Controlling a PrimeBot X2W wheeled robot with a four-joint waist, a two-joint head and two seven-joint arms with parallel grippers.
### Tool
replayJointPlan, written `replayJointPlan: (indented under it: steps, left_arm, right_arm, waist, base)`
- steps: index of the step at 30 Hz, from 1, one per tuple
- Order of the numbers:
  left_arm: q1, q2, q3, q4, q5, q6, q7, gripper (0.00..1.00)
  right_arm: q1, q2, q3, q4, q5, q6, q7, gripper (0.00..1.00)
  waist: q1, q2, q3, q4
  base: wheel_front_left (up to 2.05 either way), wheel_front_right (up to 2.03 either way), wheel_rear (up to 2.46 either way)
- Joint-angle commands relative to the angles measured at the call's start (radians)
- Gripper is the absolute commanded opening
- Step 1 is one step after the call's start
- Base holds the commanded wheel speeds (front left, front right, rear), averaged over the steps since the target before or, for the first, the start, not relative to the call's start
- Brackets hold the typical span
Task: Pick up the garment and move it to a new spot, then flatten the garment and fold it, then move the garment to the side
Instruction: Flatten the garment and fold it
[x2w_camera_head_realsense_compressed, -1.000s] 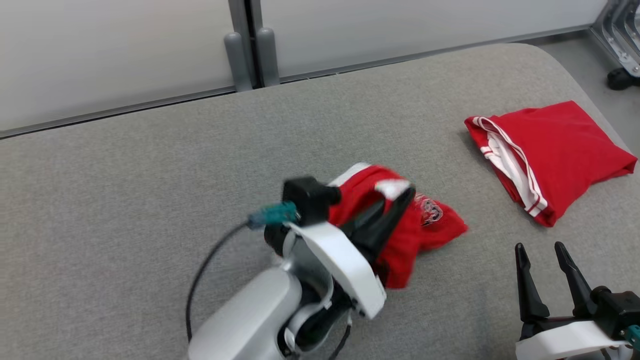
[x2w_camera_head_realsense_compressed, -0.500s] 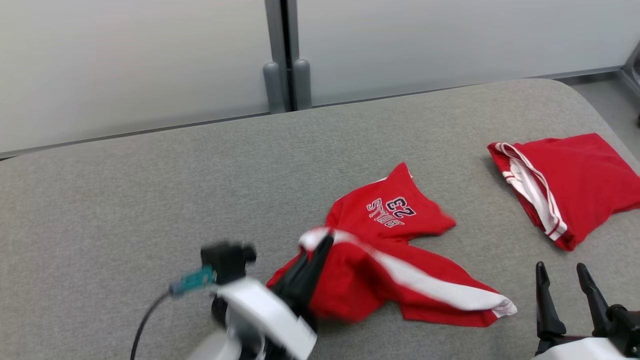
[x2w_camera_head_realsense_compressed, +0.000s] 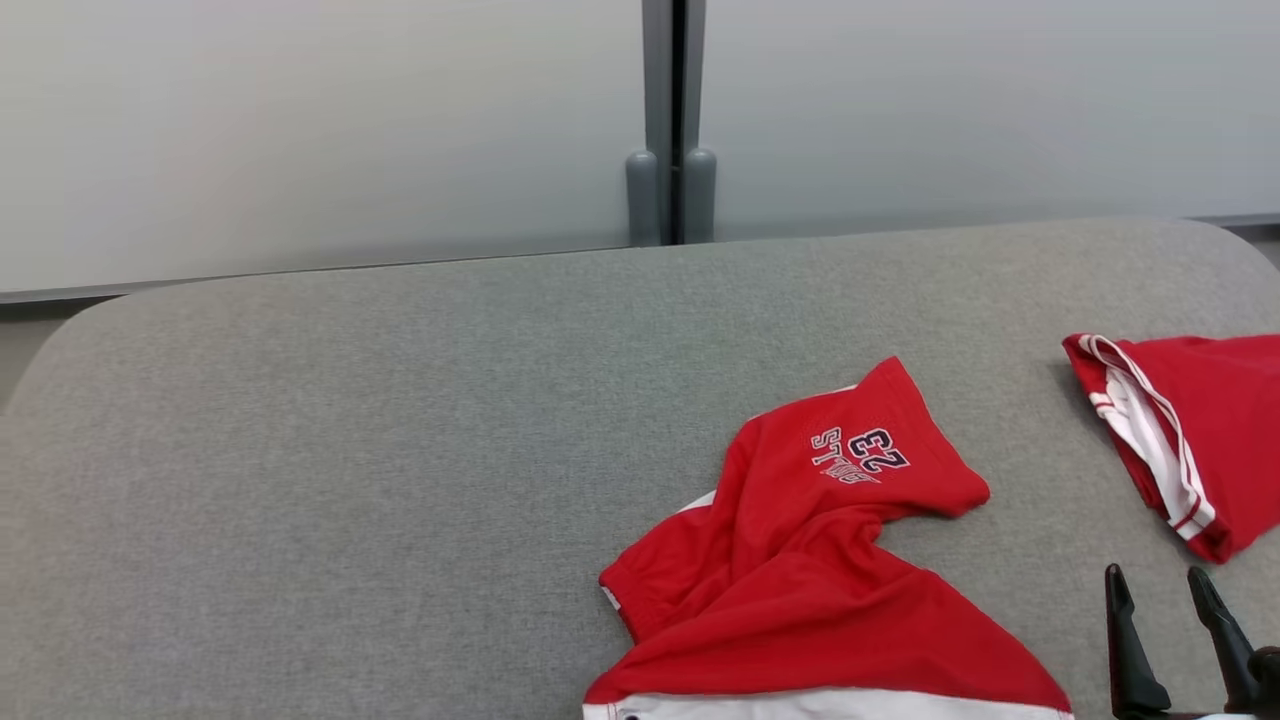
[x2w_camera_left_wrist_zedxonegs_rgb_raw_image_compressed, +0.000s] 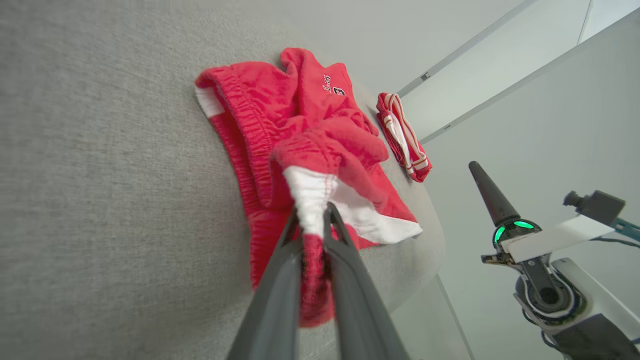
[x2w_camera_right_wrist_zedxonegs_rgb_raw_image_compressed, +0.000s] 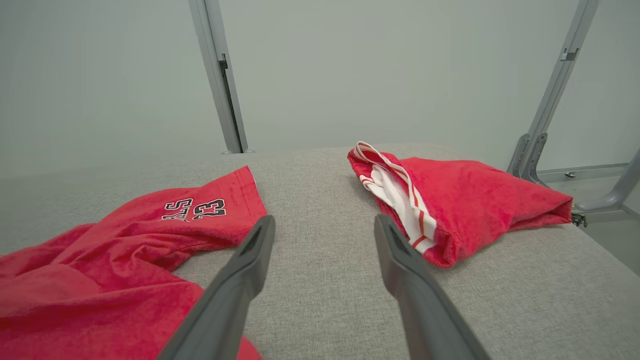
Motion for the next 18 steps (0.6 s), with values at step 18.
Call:
replayJointPlan:
  steps: [18]
  left_arm:
    - [0.129, -0.001, 0.399, -0.166, 0.502, 0.187, -0.088, 1.0]
  right_arm:
    - [0.044, -0.065, -0.017, -0.115, -0.064, 0.0, -0.005, 1.0]
  waist:
    - [0.0, 0.0, -0.051, 0.029]
  base:
    - [0.0, 0.0, 0.0]
